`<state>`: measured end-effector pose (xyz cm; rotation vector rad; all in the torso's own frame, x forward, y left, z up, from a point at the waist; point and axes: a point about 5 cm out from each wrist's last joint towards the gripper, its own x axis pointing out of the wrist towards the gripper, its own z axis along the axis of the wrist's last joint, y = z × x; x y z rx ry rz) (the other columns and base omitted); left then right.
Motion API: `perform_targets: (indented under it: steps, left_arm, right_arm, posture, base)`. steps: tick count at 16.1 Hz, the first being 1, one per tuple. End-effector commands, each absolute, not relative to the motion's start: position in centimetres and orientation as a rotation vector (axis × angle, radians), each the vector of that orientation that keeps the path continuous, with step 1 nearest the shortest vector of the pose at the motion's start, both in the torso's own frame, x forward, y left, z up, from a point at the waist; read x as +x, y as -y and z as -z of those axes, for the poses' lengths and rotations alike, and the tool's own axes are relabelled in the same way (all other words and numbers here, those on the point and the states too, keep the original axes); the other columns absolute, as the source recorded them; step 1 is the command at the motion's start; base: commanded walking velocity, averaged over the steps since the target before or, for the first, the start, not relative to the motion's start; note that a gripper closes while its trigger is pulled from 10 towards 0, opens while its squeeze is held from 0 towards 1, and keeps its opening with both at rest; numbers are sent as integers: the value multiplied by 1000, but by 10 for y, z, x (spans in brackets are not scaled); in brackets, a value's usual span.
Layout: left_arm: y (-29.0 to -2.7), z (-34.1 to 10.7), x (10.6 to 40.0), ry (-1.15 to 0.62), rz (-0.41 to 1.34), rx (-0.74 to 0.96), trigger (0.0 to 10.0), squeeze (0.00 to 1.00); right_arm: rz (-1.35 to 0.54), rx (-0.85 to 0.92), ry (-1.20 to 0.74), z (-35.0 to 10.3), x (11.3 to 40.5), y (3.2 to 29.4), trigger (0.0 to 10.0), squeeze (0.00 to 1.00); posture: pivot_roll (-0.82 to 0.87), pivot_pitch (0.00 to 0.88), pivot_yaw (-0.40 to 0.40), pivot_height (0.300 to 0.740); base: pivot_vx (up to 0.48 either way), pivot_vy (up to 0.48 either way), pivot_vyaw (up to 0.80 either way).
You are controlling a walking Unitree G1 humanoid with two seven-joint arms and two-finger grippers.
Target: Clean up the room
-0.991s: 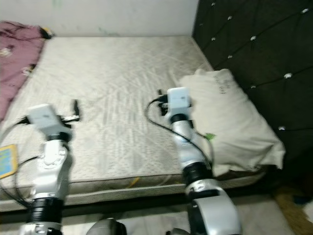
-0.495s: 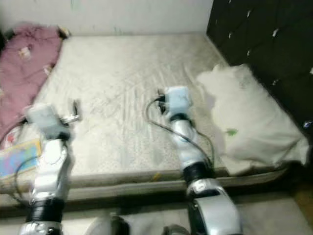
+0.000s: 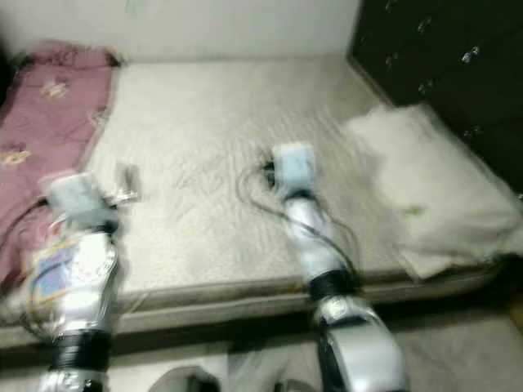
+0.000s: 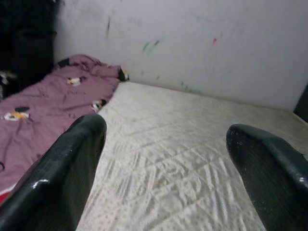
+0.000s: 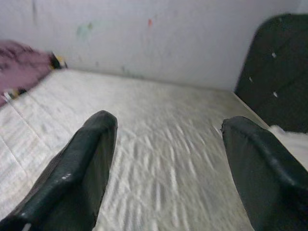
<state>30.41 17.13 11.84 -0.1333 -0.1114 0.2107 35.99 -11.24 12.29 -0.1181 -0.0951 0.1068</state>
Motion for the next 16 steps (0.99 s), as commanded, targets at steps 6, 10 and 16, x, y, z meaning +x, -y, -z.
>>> perform_targets:
  steps: [6,10,16]
  left_arm:
    - [-179,-120,305,116,-228,-115,10000,0]
    - [-178,-122,305,132,-222,-114,10000,0]
    - [-178,-125,303,157,-197,-117,10000,0]
  right_arm:
    - [-127,-96,97,-126,361,104,10000,0]
    - [-155,-91,82,-124,361,101,10000,0]
    - [-157,-91,79,-124,362,100,10000,0]
  posture:
    - [74,0,-10,740]
    - [74,0,-11,740]
    - [74,0,-10,740]
  base:
    - [0,480,70]
    - [0,459,0]
    - [0,0,0]
